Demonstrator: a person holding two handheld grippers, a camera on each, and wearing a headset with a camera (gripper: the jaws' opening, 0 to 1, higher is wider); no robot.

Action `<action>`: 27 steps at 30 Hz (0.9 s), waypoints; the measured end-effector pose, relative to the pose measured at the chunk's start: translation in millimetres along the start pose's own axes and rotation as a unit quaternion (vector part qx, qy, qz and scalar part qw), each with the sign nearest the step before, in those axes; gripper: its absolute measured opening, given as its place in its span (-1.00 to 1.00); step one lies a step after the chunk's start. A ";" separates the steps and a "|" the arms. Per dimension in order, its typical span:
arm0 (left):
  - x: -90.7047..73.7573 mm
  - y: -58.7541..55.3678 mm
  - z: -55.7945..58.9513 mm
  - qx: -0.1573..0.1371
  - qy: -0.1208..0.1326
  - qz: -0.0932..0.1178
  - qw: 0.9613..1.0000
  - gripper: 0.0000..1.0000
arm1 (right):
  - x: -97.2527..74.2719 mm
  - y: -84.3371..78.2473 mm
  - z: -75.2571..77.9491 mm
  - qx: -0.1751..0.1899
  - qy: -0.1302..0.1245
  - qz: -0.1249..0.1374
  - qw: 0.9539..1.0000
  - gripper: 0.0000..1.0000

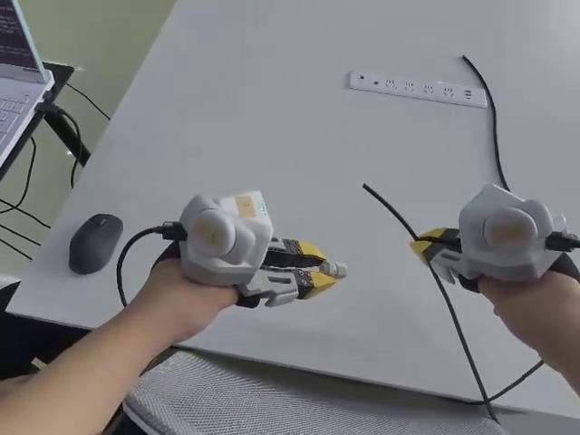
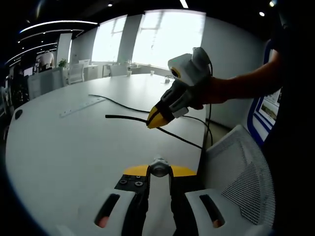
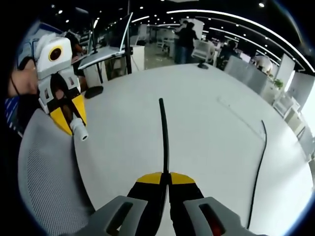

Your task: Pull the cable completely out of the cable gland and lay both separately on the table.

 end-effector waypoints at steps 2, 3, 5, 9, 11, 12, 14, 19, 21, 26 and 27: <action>-1.9 -2.3 -2.4 -0.002 0.000 0.000 1.000 -0.70 | 5.0 5.5 0.1 -0.004 0.002 0.000 1.000 -1.00; -2.5 -3.3 -3.3 -0.002 -0.001 0.000 1.000 -0.69 | 7.3 7.5 0.2 -0.005 0.002 -0.001 1.000 -1.00; -3.6 -5.8 -6.4 -0.003 -0.001 -0.001 1.000 -0.69 | 13.6 12.1 0.6 -0.010 0.003 -0.004 1.000 -1.00; -5.8 -10.4 -13.2 -0.007 -0.001 0.000 1.000 -0.69 | 25.7 23.2 1.2 -0.022 0.009 -0.004 1.000 -1.00; -6.4 -12.7 -14.8 -0.006 -0.001 0.002 1.000 -0.69 | 30.2 28.1 1.1 -0.029 0.012 -0.005 0.999 -1.00; -6.4 -14.4 -16.0 -0.007 -0.002 0.001 1.000 -0.69 | 33.9 31.6 1.7 -0.034 0.012 -0.004 0.999 -1.00; -6.8 -17.2 -17.2 -0.005 -0.003 0.005 1.000 -0.70 | 39.5 37.6 1.5 -0.040 0.016 -0.004 0.999 -1.00; -6.0 -24.9 -20.5 -0.007 -0.007 0.007 1.000 -0.70 | 51.7 51.2 -0.7 -0.069 0.023 -0.006 0.997 -1.00; -5.5 -29.6 -22.2 -0.009 -0.011 0.004 1.000 -0.70 | 56.6 56.8 -1.9 -0.079 0.026 -0.008 0.997 -1.00; -7.5 -37.5 -26.7 -0.008 -0.015 0.002 1.000 -0.70 | 68.1 69.8 -5.4 -0.097 0.033 -0.010 0.995 -1.00; -8.5 -39.3 -28.2 -0.010 -0.015 0.002 1.000 -0.70 | 71.6 73.3 -6.8 -0.102 0.036 -0.011 0.994 -1.00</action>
Point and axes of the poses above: the centre of the closed fingertips' face, and the gripper's own axes: x roughly forward along the fingers, z roughly to its right, y roughly out of its top, the point moved 9 cm from there along -x, roughly backward along the fingers, and after that the axes turned 10 degrees about -x, right-handed, at the moved point
